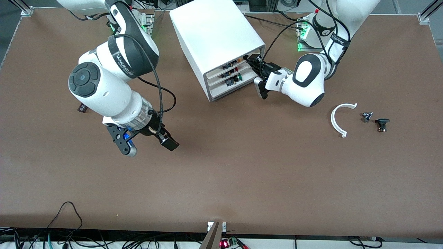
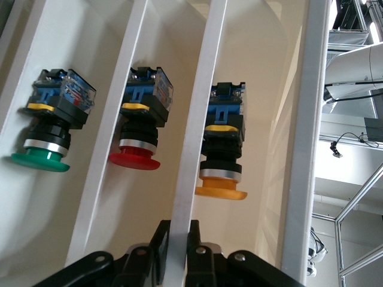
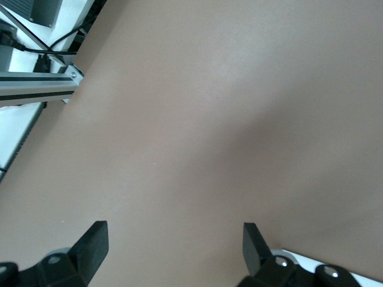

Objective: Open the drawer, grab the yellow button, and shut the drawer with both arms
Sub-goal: 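Pull the drawer open with the left gripper while the right gripper approaches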

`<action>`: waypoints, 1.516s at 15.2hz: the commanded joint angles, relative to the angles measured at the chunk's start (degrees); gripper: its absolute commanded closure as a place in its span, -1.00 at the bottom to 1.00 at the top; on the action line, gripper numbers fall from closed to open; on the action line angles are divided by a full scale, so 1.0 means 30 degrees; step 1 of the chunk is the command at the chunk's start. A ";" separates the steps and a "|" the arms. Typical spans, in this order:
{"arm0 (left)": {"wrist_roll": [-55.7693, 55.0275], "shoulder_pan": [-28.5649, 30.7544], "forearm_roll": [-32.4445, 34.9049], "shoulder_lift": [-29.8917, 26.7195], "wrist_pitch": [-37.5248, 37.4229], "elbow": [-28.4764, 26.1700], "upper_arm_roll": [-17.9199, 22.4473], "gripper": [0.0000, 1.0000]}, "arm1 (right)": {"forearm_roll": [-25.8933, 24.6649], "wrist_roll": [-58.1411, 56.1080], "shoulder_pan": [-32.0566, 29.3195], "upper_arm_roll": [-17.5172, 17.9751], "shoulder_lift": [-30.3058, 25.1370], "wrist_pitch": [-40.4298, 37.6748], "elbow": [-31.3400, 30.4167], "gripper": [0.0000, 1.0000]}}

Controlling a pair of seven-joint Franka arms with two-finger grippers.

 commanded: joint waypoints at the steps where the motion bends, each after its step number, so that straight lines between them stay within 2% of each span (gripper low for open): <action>1: -0.0244 0.0789 -0.0298 -0.0444 -0.0420 -0.0017 0.0094 1.00 | 0.0270 0.1031 0.0491 -0.0097 0.0640 0.0550 0.0929 -0.99; 8: 0.0020 0.2400 0.2452 0.1255 -0.0362 0.2324 0.0094 1.00 | 0.0270 0.2699 0.0990 -0.0097 0.0758 0.2103 0.0958 -0.99; 16: -0.0243 0.2900 0.4094 0.4622 -0.0215 0.6513 0.0444 1.00 | 0.0241 0.6215 0.2804 -0.0155 0.0875 0.2779 0.1486 -0.99; 23: -0.0273 0.3485 0.5208 0.4625 -0.0478 0.7278 0.0827 1.00 | 0.0065 0.8968 0.4621 -0.0332 0.1197 0.2808 0.1486 -1.00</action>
